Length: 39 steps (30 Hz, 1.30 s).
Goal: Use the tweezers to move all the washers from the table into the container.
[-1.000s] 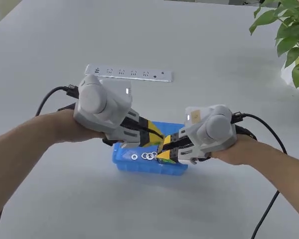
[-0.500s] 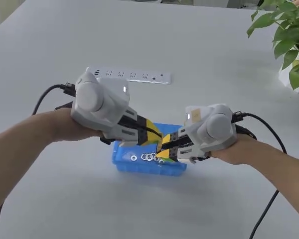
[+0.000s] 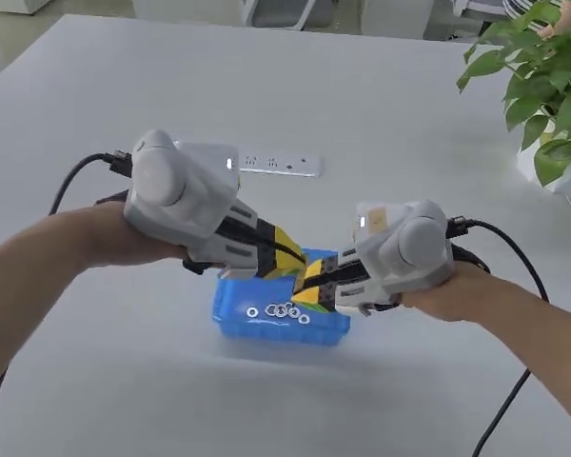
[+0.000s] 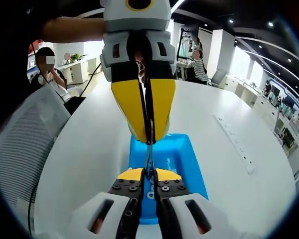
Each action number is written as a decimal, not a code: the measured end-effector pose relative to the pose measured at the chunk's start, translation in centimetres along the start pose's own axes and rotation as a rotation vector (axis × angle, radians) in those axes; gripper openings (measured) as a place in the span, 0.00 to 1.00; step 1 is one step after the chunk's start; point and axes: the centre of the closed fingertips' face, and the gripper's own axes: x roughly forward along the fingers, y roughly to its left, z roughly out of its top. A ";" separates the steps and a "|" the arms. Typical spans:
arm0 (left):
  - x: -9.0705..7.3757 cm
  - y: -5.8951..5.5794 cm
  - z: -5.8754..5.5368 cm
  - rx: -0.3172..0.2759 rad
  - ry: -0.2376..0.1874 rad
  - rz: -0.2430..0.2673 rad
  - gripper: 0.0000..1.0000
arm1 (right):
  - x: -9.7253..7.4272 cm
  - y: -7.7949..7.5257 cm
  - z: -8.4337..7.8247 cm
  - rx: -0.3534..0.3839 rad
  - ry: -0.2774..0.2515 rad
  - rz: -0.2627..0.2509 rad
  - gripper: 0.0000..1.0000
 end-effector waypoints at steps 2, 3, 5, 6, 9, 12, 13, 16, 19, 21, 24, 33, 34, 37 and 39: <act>-0.3 -0.5 0.3 0.007 -0.002 -0.005 0.05 | -0.3 0.4 0.4 0.019 -0.007 -0.006 0.08; -0.5 -0.7 0.5 0.009 -0.003 -0.007 0.05 | -0.5 0.7 0.5 0.023 -0.011 -0.004 0.08; -0.8 -1.2 0.7 0.014 -0.001 -0.013 0.05 | -0.7 1.1 0.7 0.020 -0.011 -0.009 0.08; -0.9 -1.4 0.8 0.016 0.000 -0.016 0.05 | -0.8 1.3 0.8 0.023 -0.009 -0.012 0.07; -1.3 -2.3 1.1 0.020 0.004 -0.025 0.05 | -1.1 2.3 1.2 0.035 -0.008 -0.009 0.07; -1.7 -3.1 1.1 0.027 0.015 -0.033 0.05 | -1.1 3.0 1.4 0.028 -0.001 -0.010 0.07; -1.8 -3.5 1.1 0.031 0.020 -0.037 0.05 | -1.1 3.4 1.5 0.027 0.002 -0.007 0.07; -2.2 -4.3 1.0 0.037 0.031 -0.046 0.05 | -1.1 4.4 1.7 0.031 0.009 0.000 0.07; -2.4 -5.0 0.8 0.035 0.036 -0.053 0.05 | -0.9 5.2 1.7 0.025 0.017 0.009 0.06; -2.6 -5.6 0.7 0.034 0.040 -0.061 0.05 | -0.8 5.6 1.7 0.012 0.033 0.013 0.06; -2.7 -6.1 0.5 0.032 0.048 -0.068 0.05 | -0.8 6.2 1.7 0.008 0.060 0.020 0.05; -2.8 -6.5 0.7 0.037 0.053 -0.063 0.08 | -0.8 6.9 1.8 -0.004 0.086 0.026 0.05; -2.8 -6.5 0.9 0.036 0.049 -0.063 0.09 | -0.8 7.0 1.8 -0.007 0.087 0.026 0.05; -2.7 -6.7 1.2 0.036 0.042 -0.069 0.09 | -0.8 7.0 2.0 -0.009 0.082 0.020 0.05; -2.7 -6.8 1.0 0.041 0.052 -0.076 0.06 | -0.9 7.0 2.2 -0.004 0.077 0.019 0.05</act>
